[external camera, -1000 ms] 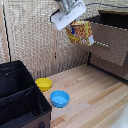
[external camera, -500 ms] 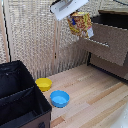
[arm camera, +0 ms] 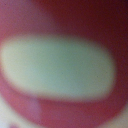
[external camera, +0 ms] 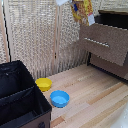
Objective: Locate and clasp the grip of the topmost drawer. Steadily and circumspectly yank the drawer open. Discover and seize the nutrition bar using your clamp. Deposit the nutrition bar in the accessible drawer. Unclench the nutrition bar.
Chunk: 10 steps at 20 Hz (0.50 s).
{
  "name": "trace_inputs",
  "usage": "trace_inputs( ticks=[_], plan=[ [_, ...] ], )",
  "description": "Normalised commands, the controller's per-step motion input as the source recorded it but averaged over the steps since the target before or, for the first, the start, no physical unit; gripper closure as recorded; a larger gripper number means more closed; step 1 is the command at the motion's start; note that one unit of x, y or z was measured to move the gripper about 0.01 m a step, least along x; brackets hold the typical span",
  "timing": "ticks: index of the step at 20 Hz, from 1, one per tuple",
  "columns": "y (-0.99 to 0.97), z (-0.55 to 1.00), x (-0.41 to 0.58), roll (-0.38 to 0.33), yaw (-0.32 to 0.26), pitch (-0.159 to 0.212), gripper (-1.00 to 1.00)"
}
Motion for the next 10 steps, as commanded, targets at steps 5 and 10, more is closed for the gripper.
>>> trace_inputs(
  ticks=[5, 10],
  plan=[
    [-0.58, 0.97, 0.275, 0.030, -0.119, 0.076, 1.00],
    [-0.86, 0.77, 0.157, 0.096, -0.027, 0.047, 1.00]
  ],
)
